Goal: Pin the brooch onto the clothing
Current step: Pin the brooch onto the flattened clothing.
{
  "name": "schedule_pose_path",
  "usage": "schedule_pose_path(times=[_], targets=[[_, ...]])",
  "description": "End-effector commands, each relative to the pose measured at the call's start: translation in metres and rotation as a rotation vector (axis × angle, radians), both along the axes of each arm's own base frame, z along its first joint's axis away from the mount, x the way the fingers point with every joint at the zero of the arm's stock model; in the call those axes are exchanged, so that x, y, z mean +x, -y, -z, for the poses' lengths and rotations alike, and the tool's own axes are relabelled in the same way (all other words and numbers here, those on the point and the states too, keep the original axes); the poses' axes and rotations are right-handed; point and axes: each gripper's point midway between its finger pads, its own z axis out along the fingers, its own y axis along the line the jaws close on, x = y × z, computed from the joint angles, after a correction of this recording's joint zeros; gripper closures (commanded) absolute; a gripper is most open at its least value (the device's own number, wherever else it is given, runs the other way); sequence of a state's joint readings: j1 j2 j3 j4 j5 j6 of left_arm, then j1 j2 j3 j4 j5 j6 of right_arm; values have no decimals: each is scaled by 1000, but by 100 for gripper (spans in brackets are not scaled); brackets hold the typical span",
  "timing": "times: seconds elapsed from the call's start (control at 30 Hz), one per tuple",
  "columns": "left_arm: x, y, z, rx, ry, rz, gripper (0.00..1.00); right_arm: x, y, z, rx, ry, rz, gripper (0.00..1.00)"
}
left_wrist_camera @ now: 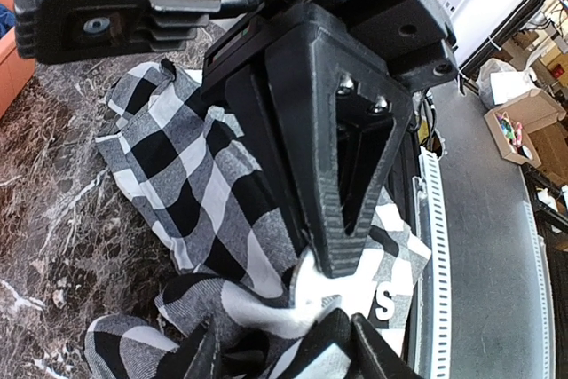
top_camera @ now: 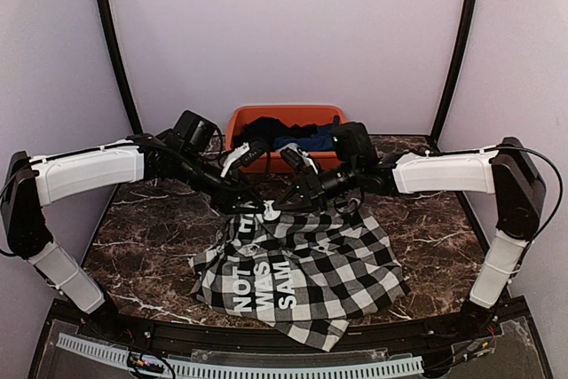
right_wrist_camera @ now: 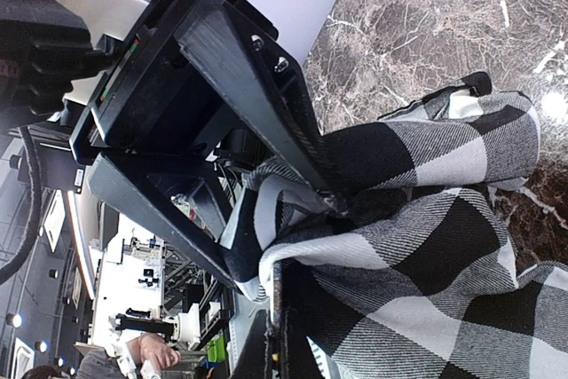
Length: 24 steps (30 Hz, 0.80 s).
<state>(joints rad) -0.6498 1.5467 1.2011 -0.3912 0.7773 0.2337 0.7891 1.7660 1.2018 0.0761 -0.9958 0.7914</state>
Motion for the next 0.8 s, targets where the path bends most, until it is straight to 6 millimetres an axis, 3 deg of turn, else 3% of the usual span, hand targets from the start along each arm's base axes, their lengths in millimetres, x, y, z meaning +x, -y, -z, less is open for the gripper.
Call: schedule_pose_path(times=[0.0,0.77], targets=[[-1,2,-4,-40,-34,5,53,-2,0,-23,64,43,-20,100],[5,8,11,-13,-81,-6,54,4,-3,-20,38,48,-7,100]])
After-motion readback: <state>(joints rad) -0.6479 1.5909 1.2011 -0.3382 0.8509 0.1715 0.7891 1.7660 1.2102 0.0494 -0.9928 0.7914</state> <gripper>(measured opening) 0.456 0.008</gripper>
